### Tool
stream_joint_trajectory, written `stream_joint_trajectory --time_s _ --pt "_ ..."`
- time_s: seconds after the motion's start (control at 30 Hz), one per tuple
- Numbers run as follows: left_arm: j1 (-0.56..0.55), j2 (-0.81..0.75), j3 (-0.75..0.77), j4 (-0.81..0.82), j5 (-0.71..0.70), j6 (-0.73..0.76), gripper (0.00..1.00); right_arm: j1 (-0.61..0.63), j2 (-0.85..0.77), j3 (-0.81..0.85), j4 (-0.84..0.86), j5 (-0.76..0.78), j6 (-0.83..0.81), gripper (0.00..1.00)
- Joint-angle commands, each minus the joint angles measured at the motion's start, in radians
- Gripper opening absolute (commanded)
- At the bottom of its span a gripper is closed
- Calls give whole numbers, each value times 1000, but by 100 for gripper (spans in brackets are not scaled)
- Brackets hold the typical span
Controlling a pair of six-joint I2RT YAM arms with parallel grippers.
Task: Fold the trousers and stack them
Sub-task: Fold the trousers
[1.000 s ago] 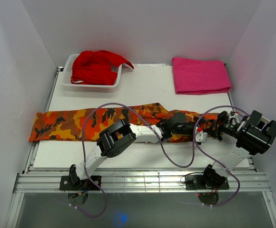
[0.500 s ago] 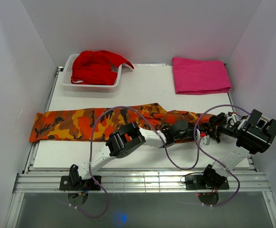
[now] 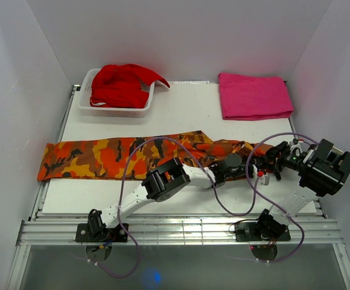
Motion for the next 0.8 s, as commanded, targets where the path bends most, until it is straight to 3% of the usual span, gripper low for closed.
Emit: stream_joint_trajectory --time_s 0.0,0.2,0.37,0.63,0.77 --pt "144 -115 98 222 -179 41 0 11 9 -70 -189 108 -167 61" --pt "145 -245 -152 301 -50 -39 0 5 0 5 -318 -50 -334 67" --pt "130 -347 -365 329 95 -113 0 -4 -12 56 -287 -61 -268 66" --pt "124 -368 -428 299 128 -126 0 -4 -8 111 -316 -81 -251 66" --pt "124 -354 -393 294 51 -123 0 -10 -29 107 -359 7 -308 63"
